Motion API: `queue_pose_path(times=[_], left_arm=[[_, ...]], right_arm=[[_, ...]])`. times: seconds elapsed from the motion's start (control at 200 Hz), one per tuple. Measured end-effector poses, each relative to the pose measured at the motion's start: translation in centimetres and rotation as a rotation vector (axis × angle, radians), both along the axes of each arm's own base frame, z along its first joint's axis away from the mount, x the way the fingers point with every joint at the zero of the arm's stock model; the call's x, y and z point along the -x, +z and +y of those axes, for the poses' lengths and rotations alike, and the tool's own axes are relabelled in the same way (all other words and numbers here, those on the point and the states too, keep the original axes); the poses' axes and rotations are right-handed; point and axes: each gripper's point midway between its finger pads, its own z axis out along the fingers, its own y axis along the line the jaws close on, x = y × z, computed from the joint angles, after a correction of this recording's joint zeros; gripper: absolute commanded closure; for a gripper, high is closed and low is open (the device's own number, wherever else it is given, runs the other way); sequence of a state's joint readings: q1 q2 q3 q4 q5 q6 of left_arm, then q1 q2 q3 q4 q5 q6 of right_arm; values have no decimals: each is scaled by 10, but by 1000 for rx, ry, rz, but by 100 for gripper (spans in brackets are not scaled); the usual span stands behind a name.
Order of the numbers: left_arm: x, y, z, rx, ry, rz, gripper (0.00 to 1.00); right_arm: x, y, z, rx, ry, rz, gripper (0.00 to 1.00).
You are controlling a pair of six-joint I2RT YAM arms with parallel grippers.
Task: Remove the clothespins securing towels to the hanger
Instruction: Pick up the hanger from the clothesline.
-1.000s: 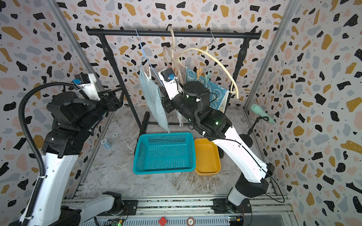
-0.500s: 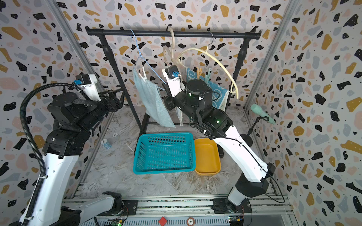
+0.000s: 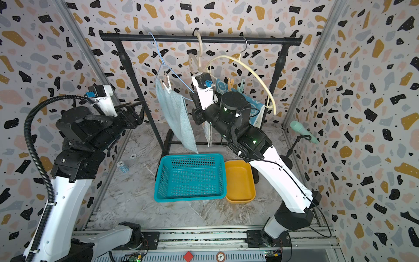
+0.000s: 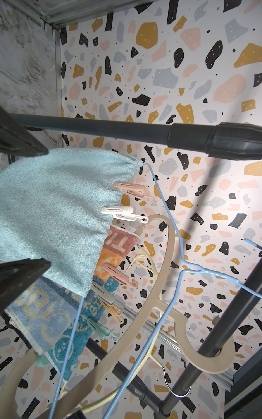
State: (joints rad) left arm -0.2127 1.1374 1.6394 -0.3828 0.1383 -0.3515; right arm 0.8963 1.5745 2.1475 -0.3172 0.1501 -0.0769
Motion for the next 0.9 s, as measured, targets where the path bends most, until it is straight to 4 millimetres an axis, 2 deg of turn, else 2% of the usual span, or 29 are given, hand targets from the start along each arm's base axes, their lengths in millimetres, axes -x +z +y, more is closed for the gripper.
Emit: queue_pose_path(times=[0.481,0.896], left_arm=[[-7,0,-2,2,-3,-10,29],[-10,-3,-3,3,-3,-13,29]], right_arm=[[-3,21,-12,-58,11,-55,100],[21,46,-39,-117,33,-111,100]])
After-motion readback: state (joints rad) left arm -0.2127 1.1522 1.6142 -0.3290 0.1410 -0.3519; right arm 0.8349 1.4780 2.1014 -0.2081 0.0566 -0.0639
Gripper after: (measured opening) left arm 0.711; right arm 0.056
